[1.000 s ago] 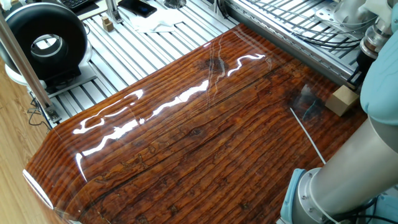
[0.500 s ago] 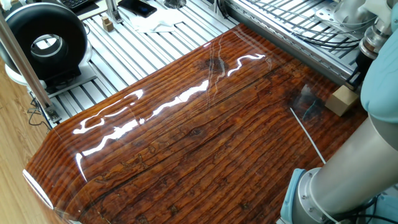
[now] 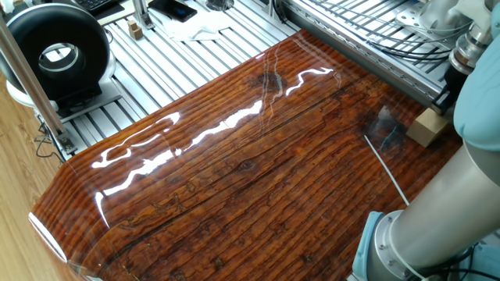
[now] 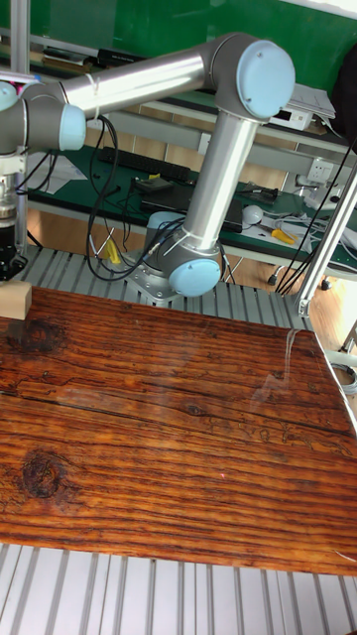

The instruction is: Use the gripper to push the small block from left to right

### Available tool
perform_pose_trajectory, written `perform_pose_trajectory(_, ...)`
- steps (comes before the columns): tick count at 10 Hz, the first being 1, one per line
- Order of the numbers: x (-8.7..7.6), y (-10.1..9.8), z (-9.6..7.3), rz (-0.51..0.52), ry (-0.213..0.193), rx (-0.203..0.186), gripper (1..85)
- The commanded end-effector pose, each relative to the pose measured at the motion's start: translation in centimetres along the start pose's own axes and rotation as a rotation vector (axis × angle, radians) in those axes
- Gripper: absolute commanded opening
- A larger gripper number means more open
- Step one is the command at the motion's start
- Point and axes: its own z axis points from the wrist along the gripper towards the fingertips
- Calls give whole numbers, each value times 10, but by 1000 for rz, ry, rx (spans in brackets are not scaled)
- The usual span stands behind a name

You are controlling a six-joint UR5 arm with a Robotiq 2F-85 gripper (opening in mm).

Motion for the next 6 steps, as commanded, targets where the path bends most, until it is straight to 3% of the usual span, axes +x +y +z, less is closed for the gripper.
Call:
perform_pose_trajectory(1, -1, 7, -1, 13, -4, -22, 10)
perform_pose_trajectory(6, 3, 21, -2, 23, 25, -45, 10)
